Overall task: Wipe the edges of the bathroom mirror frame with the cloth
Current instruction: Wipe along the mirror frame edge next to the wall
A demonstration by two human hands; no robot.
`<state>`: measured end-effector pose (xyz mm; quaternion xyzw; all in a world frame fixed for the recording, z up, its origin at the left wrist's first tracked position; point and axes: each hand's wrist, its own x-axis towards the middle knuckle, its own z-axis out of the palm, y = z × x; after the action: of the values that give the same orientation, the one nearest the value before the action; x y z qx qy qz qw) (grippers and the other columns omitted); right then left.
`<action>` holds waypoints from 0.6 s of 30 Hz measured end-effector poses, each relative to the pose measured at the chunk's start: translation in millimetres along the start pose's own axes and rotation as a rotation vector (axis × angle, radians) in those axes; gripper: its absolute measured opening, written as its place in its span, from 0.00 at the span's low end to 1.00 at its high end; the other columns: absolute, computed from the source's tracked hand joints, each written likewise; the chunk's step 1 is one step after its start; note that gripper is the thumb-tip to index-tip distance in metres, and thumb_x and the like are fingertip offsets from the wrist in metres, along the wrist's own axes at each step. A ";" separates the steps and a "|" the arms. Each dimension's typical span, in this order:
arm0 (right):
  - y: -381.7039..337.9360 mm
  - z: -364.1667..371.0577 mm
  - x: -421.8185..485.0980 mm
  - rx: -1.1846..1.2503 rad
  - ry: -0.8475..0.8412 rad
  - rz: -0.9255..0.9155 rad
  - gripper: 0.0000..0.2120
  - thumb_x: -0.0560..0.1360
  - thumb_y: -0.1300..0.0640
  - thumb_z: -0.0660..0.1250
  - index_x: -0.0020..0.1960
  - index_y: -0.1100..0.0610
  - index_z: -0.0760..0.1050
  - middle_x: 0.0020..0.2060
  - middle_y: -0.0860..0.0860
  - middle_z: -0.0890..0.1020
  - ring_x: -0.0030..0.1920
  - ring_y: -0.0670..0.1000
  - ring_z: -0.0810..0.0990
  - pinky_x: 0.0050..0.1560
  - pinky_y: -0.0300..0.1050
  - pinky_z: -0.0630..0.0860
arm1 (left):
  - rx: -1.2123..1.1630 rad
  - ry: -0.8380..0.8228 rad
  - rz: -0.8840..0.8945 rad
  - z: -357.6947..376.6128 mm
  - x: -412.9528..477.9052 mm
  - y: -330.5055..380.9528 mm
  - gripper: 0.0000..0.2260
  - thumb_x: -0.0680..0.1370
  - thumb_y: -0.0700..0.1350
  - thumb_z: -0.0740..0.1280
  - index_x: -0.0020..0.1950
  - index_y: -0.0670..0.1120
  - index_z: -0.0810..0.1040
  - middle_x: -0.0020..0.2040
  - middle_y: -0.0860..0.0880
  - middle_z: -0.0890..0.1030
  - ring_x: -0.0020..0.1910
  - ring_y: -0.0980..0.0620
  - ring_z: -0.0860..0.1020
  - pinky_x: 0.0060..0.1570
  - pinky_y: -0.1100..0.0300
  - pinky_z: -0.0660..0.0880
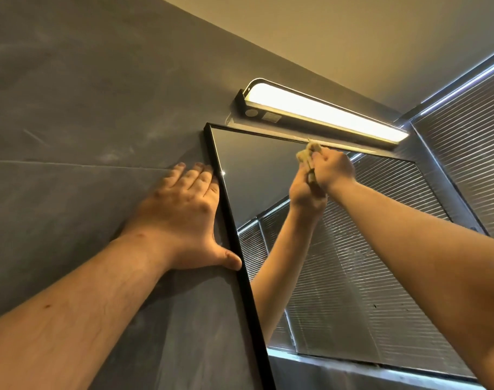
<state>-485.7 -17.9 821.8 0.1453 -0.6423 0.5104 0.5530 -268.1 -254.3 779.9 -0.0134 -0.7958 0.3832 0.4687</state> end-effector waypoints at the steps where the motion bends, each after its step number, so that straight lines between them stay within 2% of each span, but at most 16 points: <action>1: 6.6 -4.5 -0.7 -0.008 -0.042 0.039 0.20 0.83 0.45 0.54 0.59 0.57 0.78 0.57 0.60 0.82 0.58 0.63 0.78 0.56 0.52 0.73 | 0.004 0.002 0.002 0.0 0.1 -0.1 0.67 0.52 0.84 0.45 0.79 0.41 0.47 0.80 0.43 0.48 0.79 0.47 0.44 0.77 0.49 0.40; 3: 18.6 -11.9 -2.5 -0.009 -0.105 0.089 0.26 0.83 0.41 0.49 0.64 0.55 0.76 0.62 0.60 0.79 0.62 0.63 0.76 0.64 0.54 0.71 | 0.004 0.006 0.001 0.1 -0.2 -0.2 0.67 0.51 0.84 0.45 0.79 0.41 0.47 0.80 0.43 0.48 0.79 0.47 0.44 0.77 0.49 0.40; 5: 23.8 -14.6 -2.2 -0.007 -0.140 0.127 0.27 0.83 0.41 0.48 0.66 0.57 0.75 0.65 0.61 0.77 0.65 0.63 0.74 0.67 0.55 0.69 | -0.001 0.008 0.000 0.5 -0.3 -0.2 0.66 0.52 0.84 0.47 0.79 0.41 0.47 0.80 0.43 0.48 0.79 0.47 0.44 0.77 0.49 0.40; 8: 23.2 -7.1 6.4 0.004 -0.214 0.109 0.21 0.84 0.47 0.50 0.63 0.62 0.72 0.61 0.62 0.76 0.58 0.61 0.74 0.65 0.58 0.70 | 0.006 0.004 0.003 0.0 0.0 0.1 0.65 0.55 0.84 0.51 0.79 0.41 0.46 0.80 0.43 0.48 0.79 0.47 0.44 0.77 0.49 0.40; 10: 11.3 -2.2 4.9 0.094 -0.206 0.034 0.25 0.79 0.36 0.51 0.61 0.54 0.72 0.56 0.55 0.78 0.55 0.55 0.75 0.65 0.58 0.71 | 0.006 -0.001 0.002 -0.2 -0.2 0.4 0.65 0.56 0.84 0.52 0.79 0.41 0.46 0.80 0.43 0.47 0.79 0.47 0.43 0.77 0.49 0.40; 11: -0.7 -1.3 0.1 0.154 -0.189 -0.025 0.25 0.78 0.36 0.52 0.62 0.53 0.73 0.57 0.54 0.79 0.56 0.55 0.77 0.66 0.57 0.71 | 0.006 0.000 0.001 -0.1 -0.2 0.2 0.65 0.56 0.84 0.52 0.79 0.41 0.46 0.80 0.43 0.48 0.79 0.47 0.43 0.77 0.49 0.40; 13: -27.4 2.0 -11.0 0.199 -0.201 -0.174 0.18 0.82 0.49 0.56 0.67 0.55 0.72 0.59 0.55 0.79 0.59 0.56 0.77 0.64 0.52 0.71 | 0.011 0.006 0.001 -0.3 -0.6 0.4 0.65 0.55 0.84 0.51 0.79 0.41 0.46 0.80 0.44 0.48 0.79 0.47 0.43 0.77 0.49 0.40; 15: -52.5 9.4 -15.6 0.215 -0.196 -0.338 0.16 0.82 0.58 0.57 0.69 0.56 0.70 0.63 0.55 0.77 0.66 0.57 0.74 0.68 0.52 0.70 | 0.017 0.008 0.003 -0.8 -1.7 0.8 0.65 0.56 0.84 0.51 0.79 0.41 0.46 0.80 0.44 0.47 0.79 0.47 0.43 0.77 0.50 0.39; 18: -65.0 27.0 -7.6 0.251 -0.199 -0.428 0.19 0.81 0.57 0.59 0.72 0.51 0.69 0.70 0.51 0.74 0.74 0.53 0.68 0.73 0.57 0.67 | 0.018 0.010 0.004 -1.5 -2.8 1.0 0.64 0.57 0.84 0.53 0.79 0.42 0.46 0.80 0.44 0.46 0.79 0.48 0.43 0.77 0.50 0.39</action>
<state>-449.4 -71.2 851.1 0.3949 -0.5799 0.4407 0.5600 -265.7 -253.8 777.6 -0.0125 -0.7899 0.3913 0.4719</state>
